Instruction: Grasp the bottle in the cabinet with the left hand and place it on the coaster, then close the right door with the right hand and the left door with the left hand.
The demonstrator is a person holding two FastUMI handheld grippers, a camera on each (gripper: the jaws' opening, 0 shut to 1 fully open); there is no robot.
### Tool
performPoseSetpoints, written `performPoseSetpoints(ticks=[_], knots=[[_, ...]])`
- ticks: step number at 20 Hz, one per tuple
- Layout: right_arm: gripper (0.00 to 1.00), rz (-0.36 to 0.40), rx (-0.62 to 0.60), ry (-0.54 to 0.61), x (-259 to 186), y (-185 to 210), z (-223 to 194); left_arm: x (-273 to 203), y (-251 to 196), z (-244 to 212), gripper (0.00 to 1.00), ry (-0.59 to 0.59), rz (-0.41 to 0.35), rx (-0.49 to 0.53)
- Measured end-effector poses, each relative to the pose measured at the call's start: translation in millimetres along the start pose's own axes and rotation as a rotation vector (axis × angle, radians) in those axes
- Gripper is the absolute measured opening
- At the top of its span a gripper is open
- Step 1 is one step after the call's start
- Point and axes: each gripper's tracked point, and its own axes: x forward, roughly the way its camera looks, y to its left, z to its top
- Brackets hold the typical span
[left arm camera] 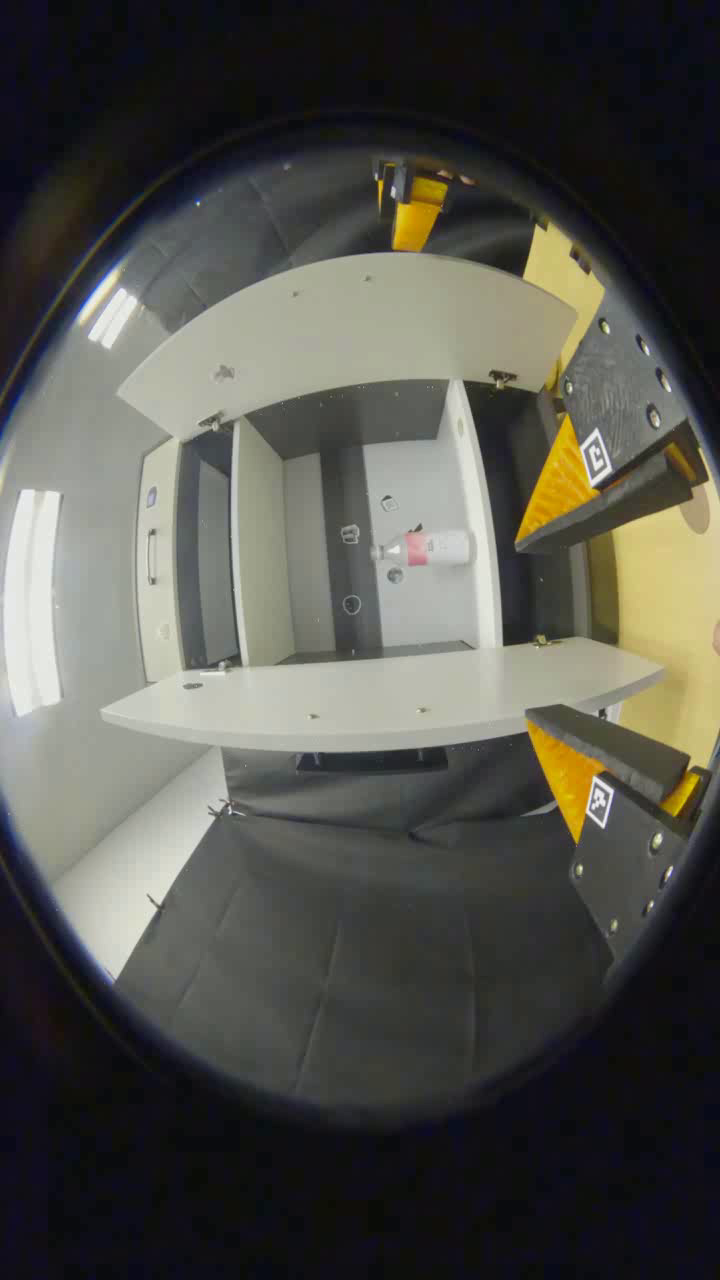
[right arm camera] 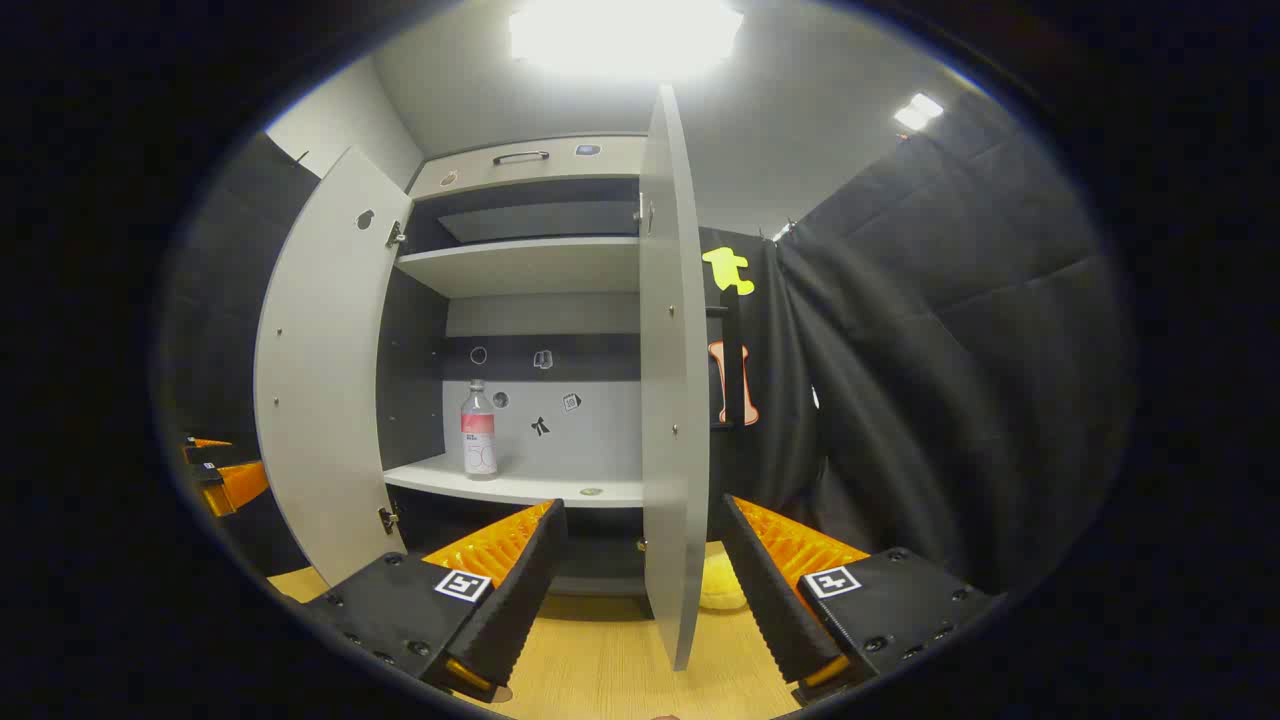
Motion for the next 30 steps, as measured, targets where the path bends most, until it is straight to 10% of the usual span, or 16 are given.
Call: performPoseSetpoints(ticks=[30], knots=[[0.99,0.169,-0.042,0.052,15.2,17.7,-34.3,48.3,-54.3,11.8,0.89,-0.006,-0.009,-0.066]])
